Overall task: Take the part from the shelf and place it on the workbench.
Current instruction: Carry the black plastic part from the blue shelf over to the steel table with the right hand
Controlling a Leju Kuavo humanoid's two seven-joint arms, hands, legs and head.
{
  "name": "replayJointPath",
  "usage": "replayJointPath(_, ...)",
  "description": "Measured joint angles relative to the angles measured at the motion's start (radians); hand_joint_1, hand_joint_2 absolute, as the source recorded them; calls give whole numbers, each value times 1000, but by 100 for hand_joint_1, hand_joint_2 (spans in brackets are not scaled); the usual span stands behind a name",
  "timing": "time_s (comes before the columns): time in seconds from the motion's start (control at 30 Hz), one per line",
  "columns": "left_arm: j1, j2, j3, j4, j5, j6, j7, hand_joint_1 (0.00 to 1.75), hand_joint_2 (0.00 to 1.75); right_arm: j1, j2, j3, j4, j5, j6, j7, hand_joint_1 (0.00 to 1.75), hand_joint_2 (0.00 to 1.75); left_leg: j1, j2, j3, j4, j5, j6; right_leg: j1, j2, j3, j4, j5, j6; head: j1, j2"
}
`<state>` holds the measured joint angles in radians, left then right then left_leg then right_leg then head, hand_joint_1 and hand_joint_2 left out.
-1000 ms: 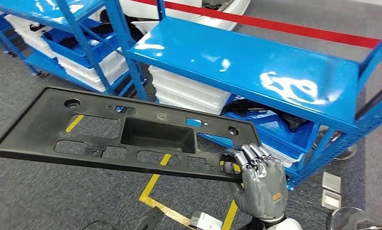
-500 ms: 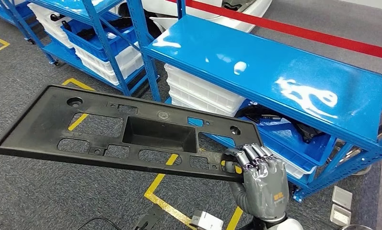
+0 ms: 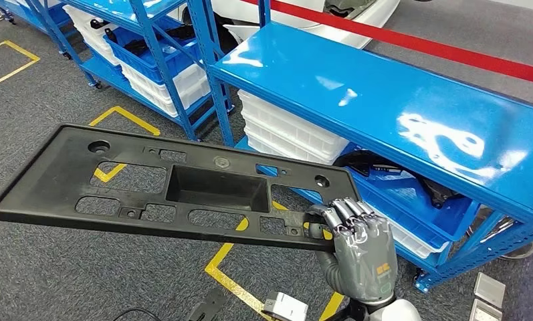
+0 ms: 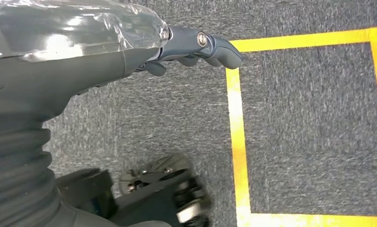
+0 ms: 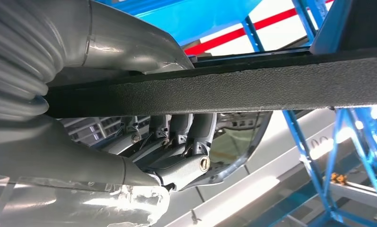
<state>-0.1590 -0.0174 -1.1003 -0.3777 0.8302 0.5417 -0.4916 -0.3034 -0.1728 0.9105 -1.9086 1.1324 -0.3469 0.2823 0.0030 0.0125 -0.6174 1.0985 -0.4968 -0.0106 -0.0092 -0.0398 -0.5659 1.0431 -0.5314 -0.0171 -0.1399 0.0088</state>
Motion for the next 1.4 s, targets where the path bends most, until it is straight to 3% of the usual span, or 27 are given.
replayJointPath(0.1, -1, 2, 0, 0, 0, 0, 0, 0, 175, -2, 2, 1, 1, 0, 4, -2, 175, 175, -14, 11, 16, -54, 7, 14, 1, -15, 3, -4, -2, 14, 0, 0)
replayJointPath(0.13, 0, 3, 0, 0, 0, 0, 0, 0, 175, -2, 2, 1, 1, -1, 5, -3, 175, 175, -10, 5, 19, -62, 8, 17, 2, -20, 4, -6, -4, 20, -2, 0)
replayJointPath(0.2, 1, 3, 0, 0, 0, 0, 0, 0, 175, -4, 2, 2, 2, -1, 5, -3, 175, 175, -3, -4, 29, -82, 16, 23, 1, -6, -1, 16, -24, 30, 1, 0)
replayJointPath(0.3, -2, 3, 0, 0, 0, 0, 0, 0, 175, -6, 2, 3, 5, -1, 5, -3, 175, 175, 1, -17, 36, -93, 21, 31, -2, 30, -79, 177, -101, 39, 10, 0)
replayJointPath(0.33, -2, 3, 0, 0, 0, 0, 0, 0, 175, -5, 2, 3, 6, -1, 6, -3, 175, 175, 1, -23, 36, -92, 21, 32, -3, 32, -108, 229, -116, 42, 12, 0)
replayJointPath(0.37, -2, 3, 0, 0, 0, 0, 0, 0, 175, -5, 2, 4, 8, -1, 6, -3, 175, 175, 1, -30, 36, -91, 20, 31, -4, 33, -125, 253, -113, 44, 13, 0)
replayJointPath(0.4, -1, 3, 0, 0, 0, 0, 0, 0, 175, -5, 2, 4, 10, -1, 6, -3, 175, 175, 2, -37, 36, -88, 18, 30, -6, 34, -122, 238, -89, 46, 13, 0)
replayJointPath(0.47, -1, 3, 0, 0, 0, 0, 0, 0, 175, -6, 2, 4, 11, -1, 6, -3, 175, 175, 6, -53, 35, -79, 11, 22, -11, 45, -77, 126, -17, 47, 15, 0)
replayJointPath(0.53, -2, 3, 0, 0, 0, 0, 0, 0, 175, -6, 2, 5, 12, -1, 6, -3, 175, 175, 6, -66, 27, -63, 4, 11, -14, 66, -36, 29, 18, 43, 17, 0)
replayJointPath(0.63, -1, 4, 0, 0, 0, 0, 0, 0, 175, -6, 3, 7, 13, -1, 6, -3, 175, 175, 8, -78, 18, -56, 2, -5, -10, 69, -29, 8, 16, 23, 15, 0)
replayJointPath(0.7, 1, 5, 0, 0, 0, 0, 0, 0, 175, -7, 4, 7, 13, -1, 7, -3, 175, 175, 9, -65, 12, -34, -14, -15, -12, 57, -23, 1, 18, 10, 10, 0)
replayJointPath(0.8, -1, 5, 0, 0, 0, 0, 0, 0, 175, -7, 7, 8, 13, -1, 7, -3, 175, 175, 11, -31, -58, 120, -93, -29, -12, 34, -17, -3, 16, -3, -4, 0)
replayJointPath(0.87, 0, 5, 0, 1, 0, 0, 0, 0, 175, -7, 7, 10, 14, -1, 7, -3, 175, 175, 13, -25, -104, 209, -116, -32, -10, 20, -14, -3, 13, -5, -5, 0)
replayJointPath(0.9, 2, 5, 0, 1, 0, 0, 0, 0, 175, -7, 7, 11, 14, -1, 7, -3, 175, 175, 13, -23, -103, 204, -100, -31, -10, 14, -12, -3, 11, -4, -6, 0)
replayJointPath(0.93, 2, 5, 0, 1, 0, 0, 0, 0, 175, -7, 7, 12, 14, -1, 7, -3, 175, 175, 13, -21, -83, 160, -69, -29, -10, 9, -9, -3, 9, -3, -7, 0)
replayJointPath(1.0, 2, 5, 0, 1, 0, 0, 0, 0, 175, -7, 7, 12, 14, -1, 7, -3, 175, 175, 7, 0, -21, 27, -5, -19, -8, -1, -1, -3, 2, 2, -8, 0)
replayJointPath(1.03, 1, 5, 0, 1, 0, 0, 0, 0, 175, -7, 7, 12, 14, -1, 7, -3, 175, 175, 1, 11, 1, -22, 11, -13, -7, -5, 1, -2, 0, 6, -8, 0)
replayJointPath(1.1, 0, 5, 0, 1, 0, 0, 0, 0, 175, -7, 7, 13, 14, -1, 7, -3, 175, 175, -8, 20, 10, -54, 12, -4, -4, -15, 2, -4, -1, 16, -6, 0)
replayJointPath(1.2, 2, 5, 0, 1, 0, 0, -1, 0, 175, -8, 7, 13, 14, -1, 7, -3, 175, 175, -3, 4, 17, -72, 18, 11, -5, -15, 6, 2, -15, 32, -5, 0)
replayJointPath(1.27, 0, 5, 0, 1, 0, 0, -1, 0, 175, -9, 7, 14, 14, 0, 7, -4, 175, 175, 3, -6, 26, -85, 24, 22, -7, 11, -27, 80, -63, 37, 2, 0)
replayJointPath(1.33, -2, 5, 0, 1, 0, 0, -1, 0, 175, -8, 7, 14, 15, 0, 7, -4, 175, 175, 2, -18, 26, -86, 24, 27, -6, 30, -93, 208, -116, 39, 8, 0)
replayJointPath(1.37, -2, 5, 0, 1, 0, 0, -1, 0, 175, -7, 7, 14, 16, 0, 8, -4, 175, 175, 1, -25, 26, -85, 23, 28, -6, 33, -117, 249, -123, 39, 9, 0)
replayJointPath(1.4, -1, 5, 0, 1, 0, 0, -1, 0, 175, -7, 7, 14, 17, -3, 12, -9, 175, 175, 1, -33, 26, -84, 23, 28, -6, 34, -126, 257, -110, 40, 10, 0)
